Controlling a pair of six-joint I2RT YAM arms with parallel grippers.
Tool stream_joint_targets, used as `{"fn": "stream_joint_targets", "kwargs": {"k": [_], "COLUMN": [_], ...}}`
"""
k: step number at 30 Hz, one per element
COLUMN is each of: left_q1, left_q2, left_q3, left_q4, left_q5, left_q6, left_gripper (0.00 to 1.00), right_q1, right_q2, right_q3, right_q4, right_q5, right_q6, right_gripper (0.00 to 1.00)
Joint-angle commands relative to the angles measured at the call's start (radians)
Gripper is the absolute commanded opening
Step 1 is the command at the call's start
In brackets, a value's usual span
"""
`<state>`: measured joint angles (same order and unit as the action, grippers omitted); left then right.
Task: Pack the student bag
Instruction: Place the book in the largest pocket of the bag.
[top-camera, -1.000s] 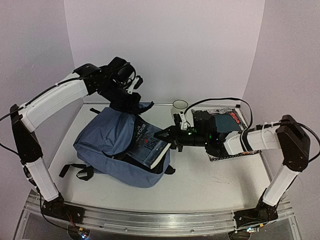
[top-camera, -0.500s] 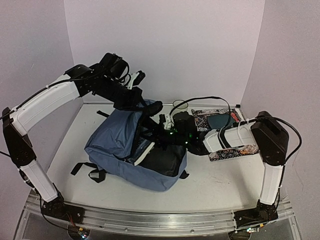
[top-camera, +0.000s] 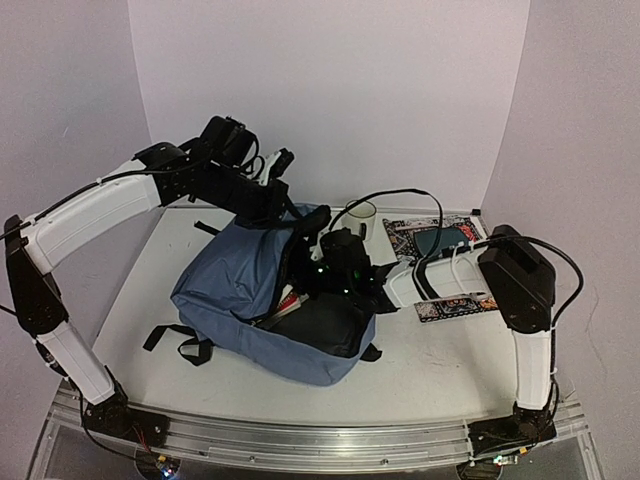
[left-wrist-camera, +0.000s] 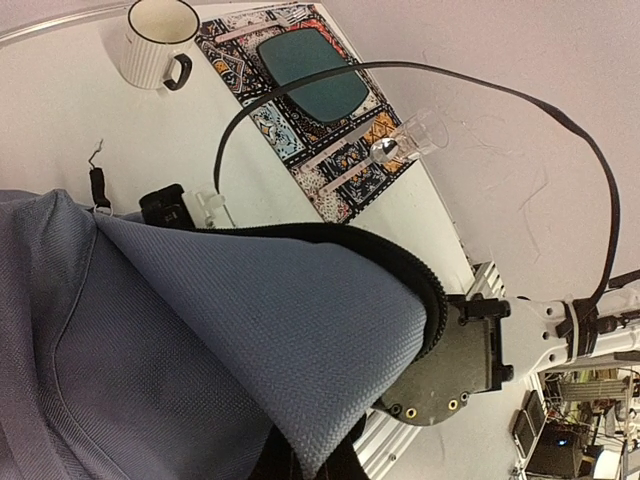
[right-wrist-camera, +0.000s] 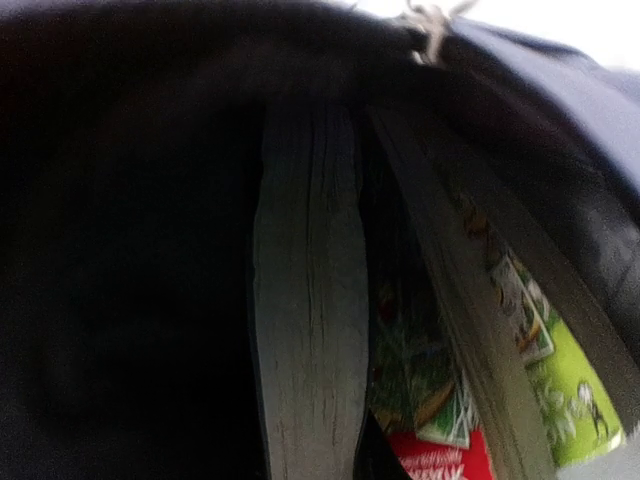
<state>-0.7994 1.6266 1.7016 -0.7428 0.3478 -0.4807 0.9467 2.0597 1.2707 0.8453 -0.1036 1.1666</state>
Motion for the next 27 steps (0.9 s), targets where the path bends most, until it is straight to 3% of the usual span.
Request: {"fn": "stream_joint_targets", "kwargs": {"k": [1,6,10,20,25,27], "left_q1": [-0.011,-0.011,-0.010,-0.009,-0.010,-0.009], "left_q2": [-0.098,-0.128,-0.144,-0.150,-0.141,-0.137], "left_q3": [0.002,-0.049,-0.081,-0.135,-0.195,-0.235], "left_q4": [0.180,0.181,0.181,0.181,0.183,0.185], "left_q5": [0.066,0.014,-0.010,-0.036,0.028,0.043], "left_q6": [-0.006,0.006,0.008,0.026,0.035,0.039], "left_gripper": [0.00,0.00,0.00,0.00,0.00,0.05], "right_q1": [0.007,0.007,0.007,-0.013,-0.082,-0.119], "right_q2": [-0.002,-0.069,-0.150,-0.360,-0.505,-0.566], "right_q3": [0.068,0.037,0.012,-0.096,-0.170,-0.203], "right_q4": [0.020,-0.036,-0.131,-0.406,-0.570,-0.603], "right_q5": [0.049,0.000,-0.005,0.021,0.034,0.031], "right_q6": [-0.062,-0.141,-0.228,-0.427,-0.523,-0.558], "right_gripper": [0.24,0.52,0.68,0.85,0.92,0.95]}}
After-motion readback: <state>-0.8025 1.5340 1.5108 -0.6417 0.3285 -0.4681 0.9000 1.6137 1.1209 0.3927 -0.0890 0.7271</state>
